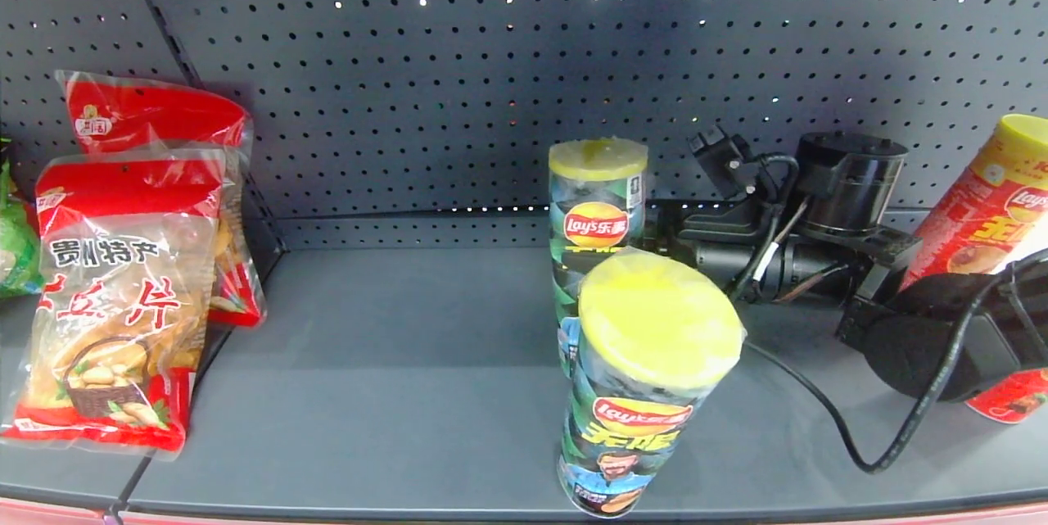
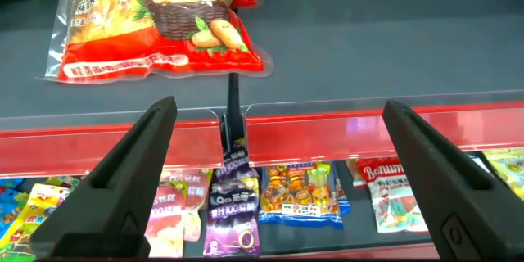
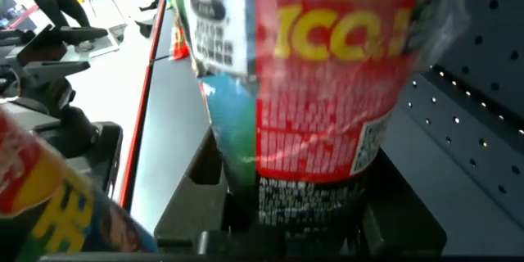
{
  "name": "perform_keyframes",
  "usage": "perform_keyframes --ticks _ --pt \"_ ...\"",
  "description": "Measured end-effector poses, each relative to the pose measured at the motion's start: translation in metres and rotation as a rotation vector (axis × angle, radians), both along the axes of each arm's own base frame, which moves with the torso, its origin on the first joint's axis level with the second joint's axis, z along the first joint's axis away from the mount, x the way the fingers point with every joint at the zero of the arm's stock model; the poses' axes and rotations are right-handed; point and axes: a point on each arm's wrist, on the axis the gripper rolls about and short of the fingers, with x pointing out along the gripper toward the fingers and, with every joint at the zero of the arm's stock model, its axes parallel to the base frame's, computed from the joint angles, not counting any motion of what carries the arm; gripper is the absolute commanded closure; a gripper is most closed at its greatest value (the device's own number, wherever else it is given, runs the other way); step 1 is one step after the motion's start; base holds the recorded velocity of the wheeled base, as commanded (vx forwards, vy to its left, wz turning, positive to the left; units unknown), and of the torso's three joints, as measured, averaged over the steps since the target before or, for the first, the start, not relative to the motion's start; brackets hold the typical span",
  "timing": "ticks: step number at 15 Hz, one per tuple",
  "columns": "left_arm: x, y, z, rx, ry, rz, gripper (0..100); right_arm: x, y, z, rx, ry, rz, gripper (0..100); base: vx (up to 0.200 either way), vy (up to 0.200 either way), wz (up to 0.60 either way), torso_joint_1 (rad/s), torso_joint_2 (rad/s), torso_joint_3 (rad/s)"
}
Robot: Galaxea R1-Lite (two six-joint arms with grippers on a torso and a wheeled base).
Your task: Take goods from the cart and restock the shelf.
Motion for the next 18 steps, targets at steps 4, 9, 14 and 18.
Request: perform_keyframes --ticks 4,9,14,18 --pt "0.0 0.0 0.0 0.0 0.0 0.0 0 0.007 0.004 0.004 0.016 0.006 -0.009 100 0.0 0.0 0.0 0.0 0.0 0.0" --pt "0.0 0.0 0.0 0.0 0.0 0.0 0 0.009 0.001 0.013 0.034 -0.009 -0.02 100 0.0 0.0 0.0 0.0 0.0 0.0" --pt "0.0 0.0 0.0 0.0 0.0 0.0 0 0.017 0.002 0.015 0.041 -0.019 -0.029 100 0.0 0.0 0.0 0.0 0.0 0.0" --pt "0.0 0.0 0.0 0.0 0.0 0.0 0 0.025 0.006 0.008 0.044 -0.022 -0.03 100 0.0 0.0 0.0 0.0 0.0 0.0"
